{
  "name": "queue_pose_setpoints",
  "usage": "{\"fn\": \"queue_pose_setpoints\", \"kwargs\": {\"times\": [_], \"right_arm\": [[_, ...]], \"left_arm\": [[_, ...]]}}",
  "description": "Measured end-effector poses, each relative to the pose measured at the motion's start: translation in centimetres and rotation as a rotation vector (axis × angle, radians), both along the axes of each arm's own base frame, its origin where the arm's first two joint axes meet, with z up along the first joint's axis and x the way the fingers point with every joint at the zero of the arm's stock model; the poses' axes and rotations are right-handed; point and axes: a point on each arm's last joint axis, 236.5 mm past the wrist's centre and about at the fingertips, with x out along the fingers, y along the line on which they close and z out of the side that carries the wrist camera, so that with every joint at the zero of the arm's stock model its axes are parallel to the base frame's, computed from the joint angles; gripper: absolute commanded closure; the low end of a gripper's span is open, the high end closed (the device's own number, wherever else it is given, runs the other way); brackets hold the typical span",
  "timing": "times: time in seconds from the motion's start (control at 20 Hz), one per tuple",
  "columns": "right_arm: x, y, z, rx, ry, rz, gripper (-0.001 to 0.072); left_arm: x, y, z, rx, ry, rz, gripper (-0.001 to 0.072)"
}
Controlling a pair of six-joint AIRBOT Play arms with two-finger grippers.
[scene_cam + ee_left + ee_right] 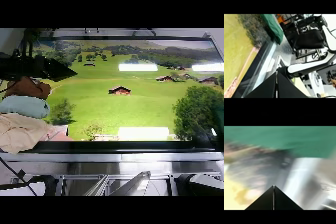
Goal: Fold the shirts.
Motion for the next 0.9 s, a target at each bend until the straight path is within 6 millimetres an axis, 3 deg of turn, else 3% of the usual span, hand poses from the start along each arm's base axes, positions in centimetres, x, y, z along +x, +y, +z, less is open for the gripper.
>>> {"fn": "queue_pose_setpoints", "kwargs": {"times": [0.2, 0.35, 0.5, 0.6, 0.75, 0.9], "right_arm": [[8.3, 5.8, 4.9, -0.080, -0.256, 0.227, 0.0689], [11.3, 13.6, 6.7, -0.123, -0.379, 0.449, 0.0689], [9.7, 23.2, 5.5, -0.104, -0.437, 0.667, 0.0689], [7.3, 27.9, 3.8, -0.111, -0.474, 0.777, 0.0689], [4.6, 31.5, 1.5, -0.136, -0.523, 0.878, 0.0688], [3.5, 32.9, 0.5, -0.145, -0.560, 0.945, 0.0688]], "left_arm": [[0.9, 2.2, 0.0, 0.000, 0.010, 0.056, 0.0707], [-0.2, 2.7, -0.4, 0.007, 0.007, 0.062, 0.0707], [-3.5, 2.5, -2.4, 0.032, 0.048, 0.070, 0.0707], [-6.6, 2.3, -4.9, 0.073, 0.101, 0.087, 0.0706], [-11.2, 1.9, -9.2, 0.139, 0.180, 0.127, 0.0688], [-14.7, 1.5, -11.9, 0.174, 0.216, 0.154, 0.0689]]}}
